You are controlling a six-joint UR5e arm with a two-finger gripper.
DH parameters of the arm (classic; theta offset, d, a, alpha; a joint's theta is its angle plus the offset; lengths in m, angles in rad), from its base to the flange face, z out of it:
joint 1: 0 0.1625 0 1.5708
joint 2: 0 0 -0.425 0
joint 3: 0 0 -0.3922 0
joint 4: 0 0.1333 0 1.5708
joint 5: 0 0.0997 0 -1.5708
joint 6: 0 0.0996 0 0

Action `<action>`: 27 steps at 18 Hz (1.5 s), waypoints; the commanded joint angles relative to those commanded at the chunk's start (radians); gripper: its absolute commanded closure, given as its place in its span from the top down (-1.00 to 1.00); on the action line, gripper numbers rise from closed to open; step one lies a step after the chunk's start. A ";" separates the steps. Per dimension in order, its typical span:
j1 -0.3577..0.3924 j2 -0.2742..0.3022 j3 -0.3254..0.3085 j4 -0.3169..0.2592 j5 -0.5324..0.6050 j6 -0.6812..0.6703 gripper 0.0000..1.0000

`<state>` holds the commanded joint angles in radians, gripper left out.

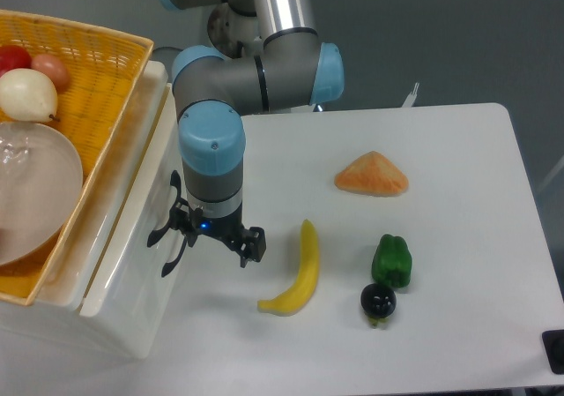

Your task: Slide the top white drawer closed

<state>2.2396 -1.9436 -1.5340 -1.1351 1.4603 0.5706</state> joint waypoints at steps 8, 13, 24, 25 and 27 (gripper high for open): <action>0.005 0.002 0.002 0.000 -0.008 0.000 1.00; 0.049 0.000 0.015 0.003 -0.006 0.012 1.00; 0.199 0.077 -0.052 -0.011 -0.003 0.414 1.00; 0.222 0.081 -0.055 -0.027 -0.006 0.464 1.00; 0.255 0.098 -0.057 -0.064 -0.015 0.584 1.00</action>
<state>2.4941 -1.8455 -1.5907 -1.1994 1.4451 1.1545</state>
